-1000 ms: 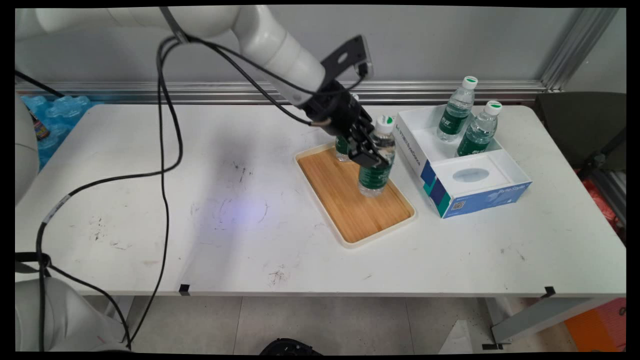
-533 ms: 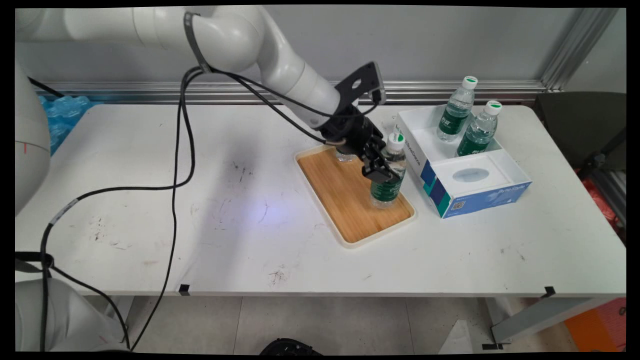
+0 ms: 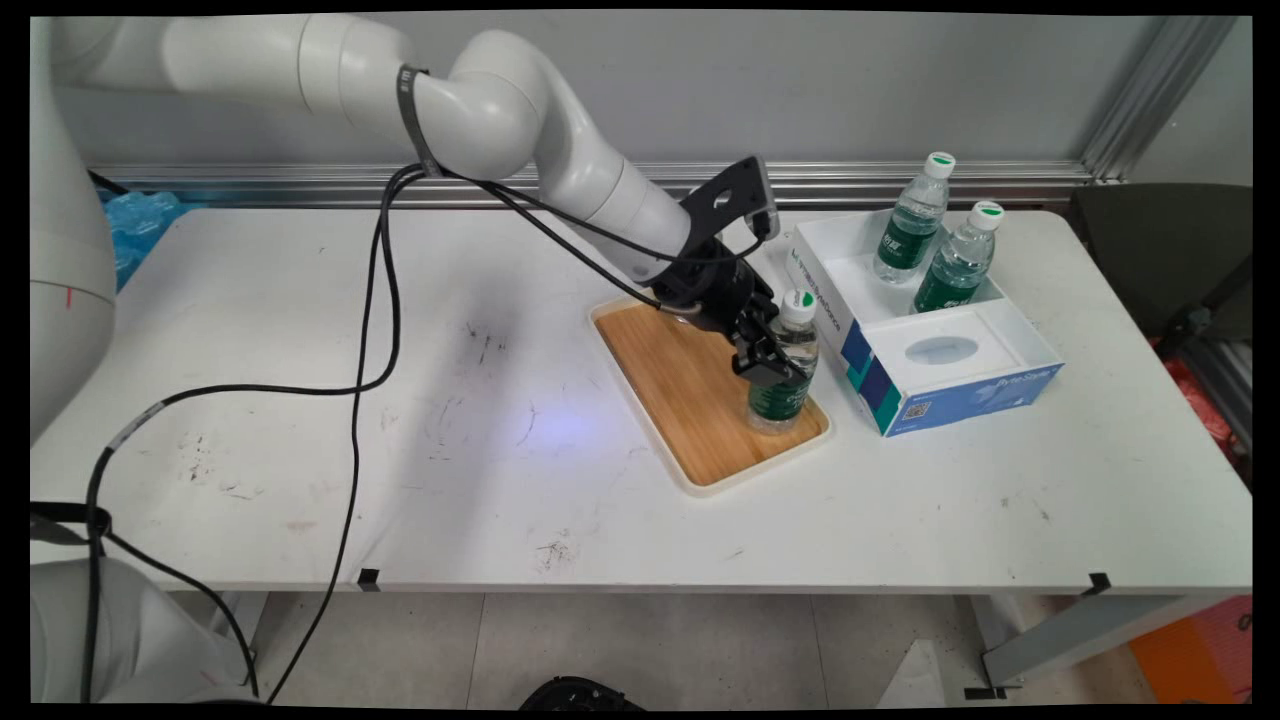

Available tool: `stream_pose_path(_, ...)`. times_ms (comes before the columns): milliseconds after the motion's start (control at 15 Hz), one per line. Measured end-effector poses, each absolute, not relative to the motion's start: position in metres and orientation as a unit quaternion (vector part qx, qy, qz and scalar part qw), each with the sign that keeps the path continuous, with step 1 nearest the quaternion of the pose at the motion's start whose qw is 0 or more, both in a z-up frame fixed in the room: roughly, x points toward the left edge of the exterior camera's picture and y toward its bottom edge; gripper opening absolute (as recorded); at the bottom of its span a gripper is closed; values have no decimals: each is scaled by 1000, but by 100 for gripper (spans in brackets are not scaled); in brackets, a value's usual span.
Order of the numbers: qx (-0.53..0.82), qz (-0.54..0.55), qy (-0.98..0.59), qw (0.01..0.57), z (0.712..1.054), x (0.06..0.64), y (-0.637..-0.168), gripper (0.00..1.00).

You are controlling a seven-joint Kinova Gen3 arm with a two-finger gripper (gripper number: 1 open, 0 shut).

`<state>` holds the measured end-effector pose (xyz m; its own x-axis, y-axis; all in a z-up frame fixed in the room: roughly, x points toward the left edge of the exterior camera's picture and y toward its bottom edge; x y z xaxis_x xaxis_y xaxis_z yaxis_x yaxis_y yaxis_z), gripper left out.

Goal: Place the picked object on the tray

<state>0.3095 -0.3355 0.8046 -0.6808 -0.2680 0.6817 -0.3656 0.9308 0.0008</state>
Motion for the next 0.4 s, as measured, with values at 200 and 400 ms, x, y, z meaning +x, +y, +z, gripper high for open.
stream_pose_path(200,167,69,-915,360,800,307,-337,100)
stream_pose_path(400,161,71,-916,360,798,306,-338,100)
